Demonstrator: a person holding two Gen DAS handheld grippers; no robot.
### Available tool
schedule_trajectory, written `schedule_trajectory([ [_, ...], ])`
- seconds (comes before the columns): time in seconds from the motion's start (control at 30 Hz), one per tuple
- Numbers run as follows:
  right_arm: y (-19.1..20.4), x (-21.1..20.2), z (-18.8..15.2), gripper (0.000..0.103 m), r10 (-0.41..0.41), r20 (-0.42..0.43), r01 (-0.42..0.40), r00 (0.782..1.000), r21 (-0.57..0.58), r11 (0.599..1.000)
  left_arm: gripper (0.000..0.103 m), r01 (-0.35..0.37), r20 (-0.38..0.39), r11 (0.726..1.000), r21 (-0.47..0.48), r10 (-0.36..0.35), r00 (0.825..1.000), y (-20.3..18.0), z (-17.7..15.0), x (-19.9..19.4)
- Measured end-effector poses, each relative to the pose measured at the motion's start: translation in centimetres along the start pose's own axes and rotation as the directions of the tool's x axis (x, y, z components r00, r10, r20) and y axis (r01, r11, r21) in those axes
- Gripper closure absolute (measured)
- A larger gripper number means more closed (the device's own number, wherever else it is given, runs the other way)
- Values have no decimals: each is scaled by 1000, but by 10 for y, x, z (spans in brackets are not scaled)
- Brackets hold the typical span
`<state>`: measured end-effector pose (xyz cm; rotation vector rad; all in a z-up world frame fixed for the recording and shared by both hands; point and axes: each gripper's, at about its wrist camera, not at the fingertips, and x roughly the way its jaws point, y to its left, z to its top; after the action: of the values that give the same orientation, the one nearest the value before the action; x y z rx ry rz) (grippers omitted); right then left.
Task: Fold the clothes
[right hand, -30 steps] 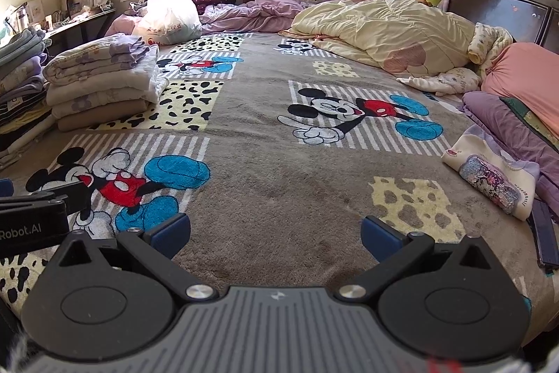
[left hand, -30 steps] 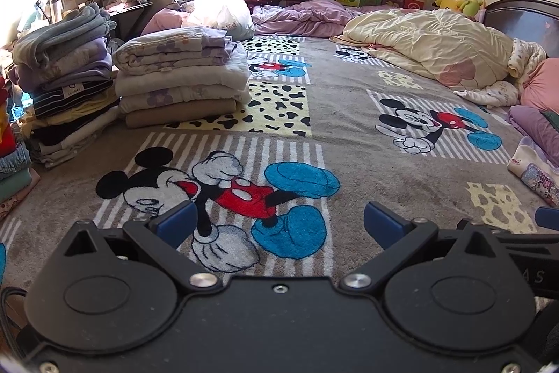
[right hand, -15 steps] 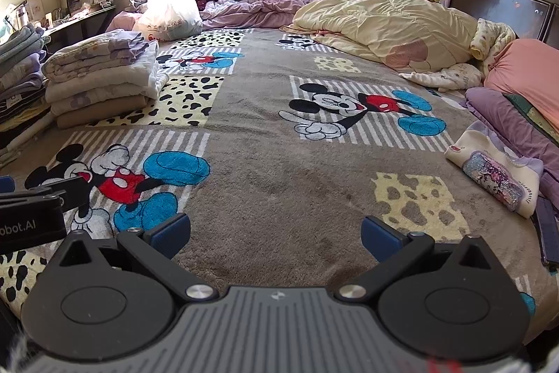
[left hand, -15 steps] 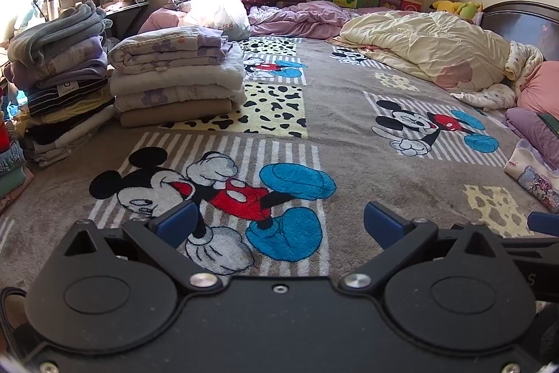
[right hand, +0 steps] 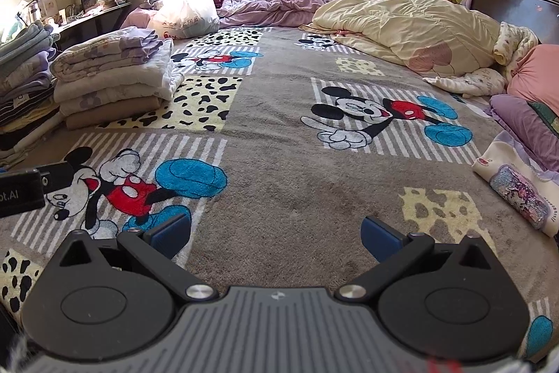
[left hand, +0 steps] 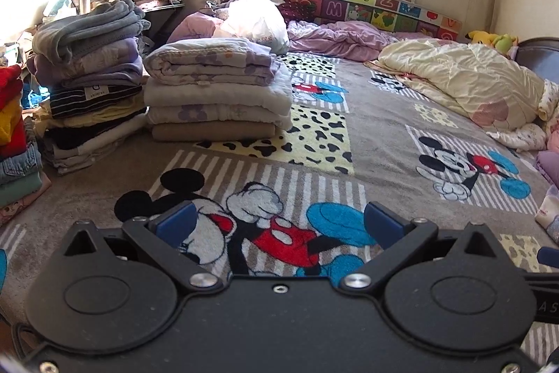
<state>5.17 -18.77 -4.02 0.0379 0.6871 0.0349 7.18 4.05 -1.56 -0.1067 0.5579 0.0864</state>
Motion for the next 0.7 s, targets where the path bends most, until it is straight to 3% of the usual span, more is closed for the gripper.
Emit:
schedule_trajectory([
  [0.27,6,31,38,0,92,86,-95,992,41,995,0,-56,73,995,-87,62,995,43,61,46],
  [0.5,19,72,73,0,168,81,-167,982,-18,986,2,-89,125,985,-149,108,986,75,110,91],
  [0.7,30,103,96,0,205,41,-203,978,-59,977,27,-70,134,989,-130,88,987,76,133,150],
])
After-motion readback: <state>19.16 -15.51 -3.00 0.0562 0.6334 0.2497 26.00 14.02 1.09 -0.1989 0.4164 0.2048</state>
